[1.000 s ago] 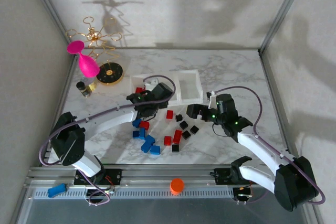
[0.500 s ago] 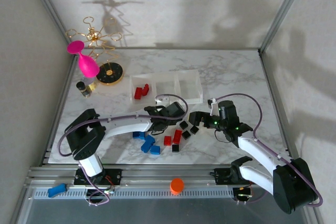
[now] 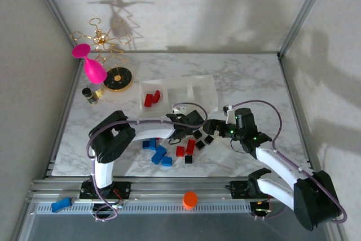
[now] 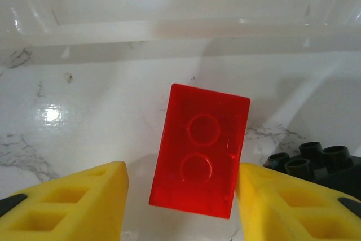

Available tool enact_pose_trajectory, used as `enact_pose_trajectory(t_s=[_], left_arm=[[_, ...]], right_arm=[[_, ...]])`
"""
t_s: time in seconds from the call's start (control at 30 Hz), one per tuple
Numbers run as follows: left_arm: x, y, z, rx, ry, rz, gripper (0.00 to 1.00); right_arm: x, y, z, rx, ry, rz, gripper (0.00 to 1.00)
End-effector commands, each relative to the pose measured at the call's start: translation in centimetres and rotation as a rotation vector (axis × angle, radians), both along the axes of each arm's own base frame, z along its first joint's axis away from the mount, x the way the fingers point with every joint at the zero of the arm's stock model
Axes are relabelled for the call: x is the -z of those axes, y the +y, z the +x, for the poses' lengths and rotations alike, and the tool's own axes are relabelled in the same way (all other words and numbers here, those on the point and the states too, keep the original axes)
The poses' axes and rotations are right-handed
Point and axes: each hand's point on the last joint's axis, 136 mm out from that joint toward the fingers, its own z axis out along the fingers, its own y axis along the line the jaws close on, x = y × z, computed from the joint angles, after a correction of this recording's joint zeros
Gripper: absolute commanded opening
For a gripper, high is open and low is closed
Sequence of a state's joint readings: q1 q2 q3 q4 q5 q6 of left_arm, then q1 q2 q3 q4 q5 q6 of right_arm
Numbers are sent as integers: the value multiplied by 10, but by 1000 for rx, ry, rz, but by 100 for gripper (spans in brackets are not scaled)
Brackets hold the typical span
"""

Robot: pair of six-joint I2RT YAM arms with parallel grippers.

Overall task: Sort the legos into containers by color
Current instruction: Pick up the lego from the center of the table, then place the lego in the container.

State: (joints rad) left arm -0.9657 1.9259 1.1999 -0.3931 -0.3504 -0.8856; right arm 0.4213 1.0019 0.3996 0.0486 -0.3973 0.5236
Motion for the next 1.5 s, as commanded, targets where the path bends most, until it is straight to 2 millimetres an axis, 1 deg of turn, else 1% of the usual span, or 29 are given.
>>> enact_pose_trajectory(t_s=[0.0, 0.07, 0.2, 0.43, 0.53, 0.67, 0.83, 0.93, 1.03, 1.13, 1.23, 1.3, 1.37, 1.47], left_arm=[[3, -6, 10, 14, 1, 9, 53], [7, -3, 13, 12, 11, 16, 51], [7, 1, 18, 12, 10, 23, 47], [5, 3, 12, 29, 18, 41, 35], [2, 5, 7, 38, 13, 61, 32], [-8, 4, -4, 54, 3, 57, 31], [-22, 4, -26, 85, -16, 60, 31], [-36, 8, -34, 85, -38, 45, 31], [-57, 16, -34, 69, -78, 16, 30], [-81, 22, -28, 51, -130, -1, 30], [-100, 31, -14, 23, -163, 0, 30], [-112, 38, -1, 0, -182, 8, 30], [-123, 50, 15, -45, -203, 19, 30], [-130, 66, 42, -101, -222, 20, 31]], right_arm=[[-3, -2, 1, -5, -19, 1, 99], [-4, -1, 2, -7, -20, -1, 99], [-5, -1, 3, -6, -23, -7, 99], [-6, -1, 4, -1, -18, -6, 99], [-8, 0, 5, -5, -18, -7, 99], [-11, 0, 6, -11, -24, -11, 99], [-17, 6, 7, -33, -21, 13, 99], [-20, 11, 6, -44, -31, 38, 99], [-23, 16, 6, -51, -33, 59, 99], [-28, 24, 7, -62, -38, 74, 99], [-36, 34, 7, -71, -59, 99, 99], [-42, 41, 8, -73, -69, 117, 99], [-47, 45, 10, -71, -71, 146, 99], [-54, 49, 14, -59, -84, 174, 99]])
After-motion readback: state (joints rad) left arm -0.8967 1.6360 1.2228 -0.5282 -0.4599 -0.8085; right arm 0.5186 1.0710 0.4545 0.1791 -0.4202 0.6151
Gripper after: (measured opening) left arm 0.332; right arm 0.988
